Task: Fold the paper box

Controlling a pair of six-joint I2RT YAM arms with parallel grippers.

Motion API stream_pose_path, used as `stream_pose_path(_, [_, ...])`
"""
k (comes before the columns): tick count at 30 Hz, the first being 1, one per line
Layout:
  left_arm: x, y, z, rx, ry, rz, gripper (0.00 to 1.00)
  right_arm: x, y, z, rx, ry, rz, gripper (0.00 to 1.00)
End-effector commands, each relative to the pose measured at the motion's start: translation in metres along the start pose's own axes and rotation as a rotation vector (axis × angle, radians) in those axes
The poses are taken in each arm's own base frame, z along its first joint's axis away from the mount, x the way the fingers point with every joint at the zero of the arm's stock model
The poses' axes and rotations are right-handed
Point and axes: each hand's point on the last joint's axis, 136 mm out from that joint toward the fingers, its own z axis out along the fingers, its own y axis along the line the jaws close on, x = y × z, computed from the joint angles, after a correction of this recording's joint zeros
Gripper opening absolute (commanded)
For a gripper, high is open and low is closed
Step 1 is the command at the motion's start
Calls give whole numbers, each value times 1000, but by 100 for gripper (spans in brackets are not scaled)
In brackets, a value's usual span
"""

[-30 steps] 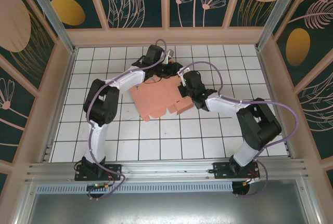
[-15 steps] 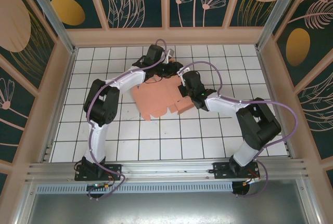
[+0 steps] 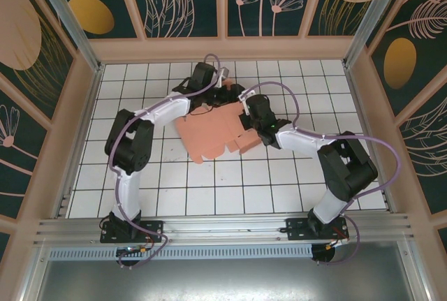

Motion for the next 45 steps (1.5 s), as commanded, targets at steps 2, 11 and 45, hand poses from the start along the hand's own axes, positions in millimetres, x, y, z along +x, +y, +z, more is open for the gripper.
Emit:
stream_pose_path(2, [-34, -30, -61, 40, -164, 182, 94, -2, -11, -11, -59, -44, 79, 0])
stream_pose_path(11, [-8, 1, -97, -13, -54, 552, 88, -3, -11, -32, -166, -141, 18, 0])
stream_pose_path(45, [22, 79, -56, 68, 246, 499, 7, -2, -3, -34, -232, -115, 25, 0])
